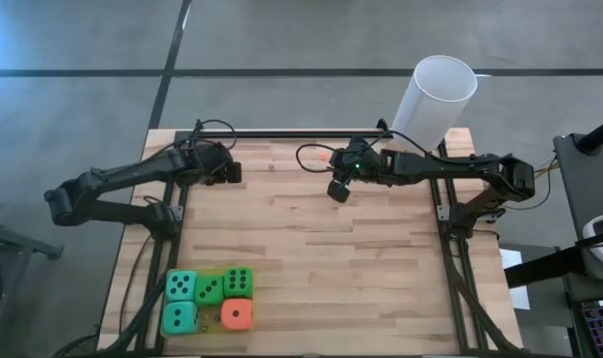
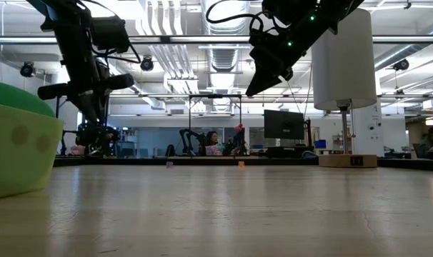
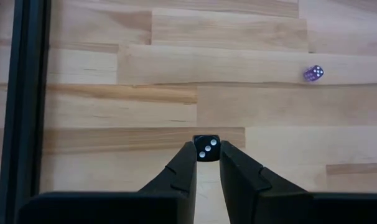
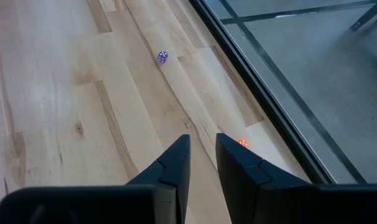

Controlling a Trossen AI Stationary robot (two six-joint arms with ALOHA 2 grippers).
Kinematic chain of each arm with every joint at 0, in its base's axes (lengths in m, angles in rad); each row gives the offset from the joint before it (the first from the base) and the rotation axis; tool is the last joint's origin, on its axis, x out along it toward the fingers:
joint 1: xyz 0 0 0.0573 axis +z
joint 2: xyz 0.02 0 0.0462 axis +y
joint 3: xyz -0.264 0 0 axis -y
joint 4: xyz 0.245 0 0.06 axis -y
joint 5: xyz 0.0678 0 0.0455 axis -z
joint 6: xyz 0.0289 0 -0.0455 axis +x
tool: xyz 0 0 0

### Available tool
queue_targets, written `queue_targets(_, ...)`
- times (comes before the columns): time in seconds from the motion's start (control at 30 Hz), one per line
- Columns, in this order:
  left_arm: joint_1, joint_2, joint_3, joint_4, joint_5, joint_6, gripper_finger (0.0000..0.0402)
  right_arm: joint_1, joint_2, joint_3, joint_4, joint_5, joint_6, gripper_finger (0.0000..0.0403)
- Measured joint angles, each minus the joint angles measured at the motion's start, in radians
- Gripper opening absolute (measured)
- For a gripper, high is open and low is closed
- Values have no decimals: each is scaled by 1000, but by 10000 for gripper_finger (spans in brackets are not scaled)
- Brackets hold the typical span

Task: Pick & Place Dice
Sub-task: Put the black dice into the yellow bin

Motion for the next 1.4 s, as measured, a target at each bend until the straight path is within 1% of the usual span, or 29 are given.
queue_targets(0.23,0,0,0,1,0,3,61,0,0,0,0,0,0,86)
queue_targets(0.4,0,0,0,1,15,3,50,0,0,0,0,0,0,91)
queue_targets(0.67,1,0,0,1,15,2,52,0,0,0,0,0,0,78)
queue_targets(0.87,1,0,0,1,15,0,45,0,0,0,0,0,0,68)
queue_targets(1.07,1,0,0,1,16,-1,44,0,0,0,0,0,0,73)
queue_targets(1.4,1,0,23,-6,126,-1,44,0,0,0,0,0,-1,89)
